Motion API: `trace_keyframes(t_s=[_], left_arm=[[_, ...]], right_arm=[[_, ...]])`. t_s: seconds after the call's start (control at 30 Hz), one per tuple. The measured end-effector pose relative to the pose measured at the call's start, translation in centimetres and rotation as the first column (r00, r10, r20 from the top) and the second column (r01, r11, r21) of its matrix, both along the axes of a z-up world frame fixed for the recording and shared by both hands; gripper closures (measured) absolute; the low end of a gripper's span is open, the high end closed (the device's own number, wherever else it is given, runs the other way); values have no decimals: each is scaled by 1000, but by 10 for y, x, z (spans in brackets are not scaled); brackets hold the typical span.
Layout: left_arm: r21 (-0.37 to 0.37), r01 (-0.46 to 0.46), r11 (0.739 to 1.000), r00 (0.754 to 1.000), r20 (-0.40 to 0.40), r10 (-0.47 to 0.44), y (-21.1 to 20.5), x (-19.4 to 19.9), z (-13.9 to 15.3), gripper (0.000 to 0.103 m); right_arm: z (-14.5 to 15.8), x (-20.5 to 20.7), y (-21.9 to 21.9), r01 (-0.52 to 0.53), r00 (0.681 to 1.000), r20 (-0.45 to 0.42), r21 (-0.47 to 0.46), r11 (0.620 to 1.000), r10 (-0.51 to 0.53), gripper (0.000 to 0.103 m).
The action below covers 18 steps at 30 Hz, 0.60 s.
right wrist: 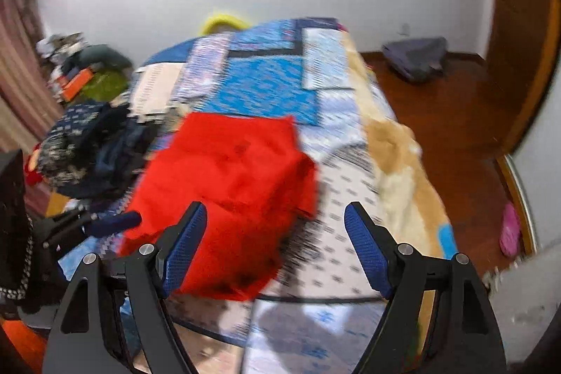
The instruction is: Fold large clothes
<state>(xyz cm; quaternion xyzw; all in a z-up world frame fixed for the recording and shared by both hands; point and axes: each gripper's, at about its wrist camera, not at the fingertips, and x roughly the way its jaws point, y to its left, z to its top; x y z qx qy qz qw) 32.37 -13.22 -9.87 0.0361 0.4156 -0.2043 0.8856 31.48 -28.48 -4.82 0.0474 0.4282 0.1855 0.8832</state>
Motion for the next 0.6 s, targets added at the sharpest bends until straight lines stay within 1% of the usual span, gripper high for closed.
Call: trace_keyframes(t_s=[0.07,0.1,0.17,0.2,0.23,0.27,0.37,0.4,0.43,0.47,0.5,0.6], left_arm=[[34,-68,997,997,35,67,19,2,4,29],[49,-98,994,995,39,96,26,5,2,25],[83,-157,984,988,24,156,42,18,-12,24],[99,-167,981,986,3,168,47,20,-21,24],[123,-173,977,983,-40,179,52,25,-35,24],[136,-172,976,980,-76,184,57,27,-49,24],[113,-177,978,972,-133,192,68,25,-74,23],[96,-178,979,972,-137,190,71,23,-78,23],[74,-176,982,972,-143,185,73,19,-80,23],[51,-173,984,972,-152,178,76,18,-80,21],[48,-171,984,972,-153,177,76,18,-81,20],[66,-156,986,977,-137,163,72,16,-75,20]], right_arm=[[-2,3,13,-22,1000,-6,2,1000,22,25],[-5,4,21,-39,999,-9,-3,999,38,25],[-19,5,32,-73,997,-31,-13,997,72,25],[-29,5,36,-86,995,-54,-28,996,85,25],[-36,5,37,-89,994,-72,-43,995,86,25],[-49,5,37,-86,992,-100,-75,994,78,25],[-84,5,19,-50,985,-168,-150,987,24,25],[-96,5,8,-41,979,-205,-135,990,13,25],[-100,4,0,-38,974,-227,-104,994,14,25],[-104,2,-13,-23,969,-247,-41,999,12,25],[-102,1,-19,-17,969,-247,-21,1000,11,25],[-92,2,-21,-22,967,-254,-27,999,15,25]])
